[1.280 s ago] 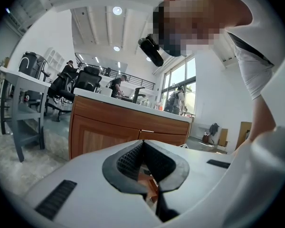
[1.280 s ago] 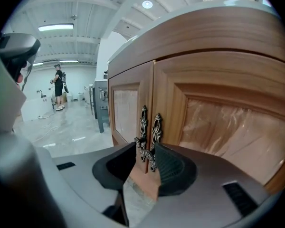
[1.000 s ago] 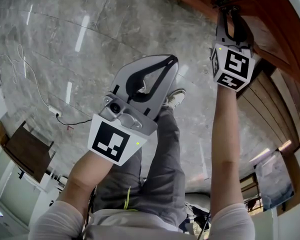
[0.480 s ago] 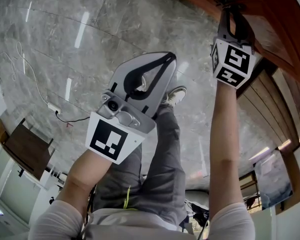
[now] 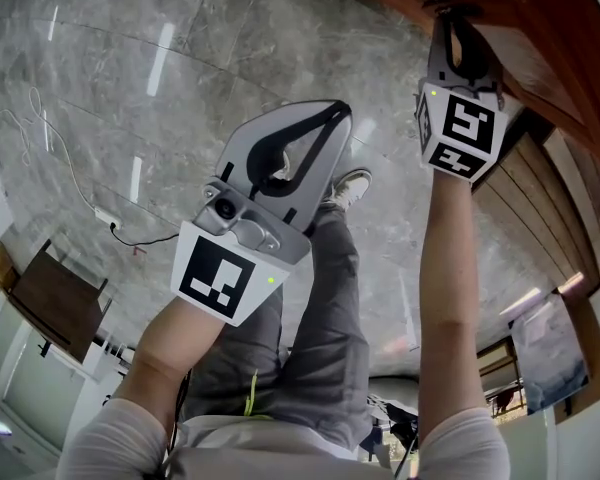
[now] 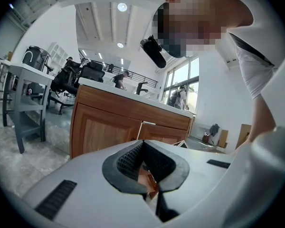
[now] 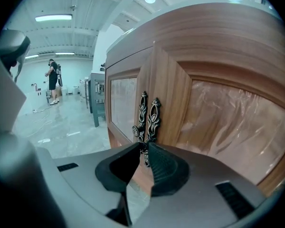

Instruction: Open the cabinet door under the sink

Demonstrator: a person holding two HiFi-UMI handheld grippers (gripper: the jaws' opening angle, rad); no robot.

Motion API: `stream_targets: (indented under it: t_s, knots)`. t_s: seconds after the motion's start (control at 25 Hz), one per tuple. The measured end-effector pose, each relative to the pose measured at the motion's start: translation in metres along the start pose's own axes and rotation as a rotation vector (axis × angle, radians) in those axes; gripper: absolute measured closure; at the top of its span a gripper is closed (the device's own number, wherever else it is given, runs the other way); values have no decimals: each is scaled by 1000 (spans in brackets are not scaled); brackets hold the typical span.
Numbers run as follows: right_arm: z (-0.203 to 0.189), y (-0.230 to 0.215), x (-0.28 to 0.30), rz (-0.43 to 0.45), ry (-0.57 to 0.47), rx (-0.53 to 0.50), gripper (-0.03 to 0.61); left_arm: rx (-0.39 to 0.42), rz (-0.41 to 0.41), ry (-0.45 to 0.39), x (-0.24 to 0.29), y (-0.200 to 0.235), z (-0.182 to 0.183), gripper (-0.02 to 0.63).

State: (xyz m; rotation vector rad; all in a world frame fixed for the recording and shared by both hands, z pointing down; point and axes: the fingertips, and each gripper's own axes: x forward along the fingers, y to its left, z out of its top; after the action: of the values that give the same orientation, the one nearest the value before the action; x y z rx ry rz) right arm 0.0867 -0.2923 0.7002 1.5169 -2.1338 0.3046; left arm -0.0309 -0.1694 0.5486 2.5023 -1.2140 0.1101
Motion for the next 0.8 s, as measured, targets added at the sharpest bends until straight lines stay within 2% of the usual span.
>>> stream_targets:
  t_s: [0.8]
  knots:
    - [-25, 27, -42, 96, -15, -99, 505, 18, -28, -12, 4, -25, -5, 595]
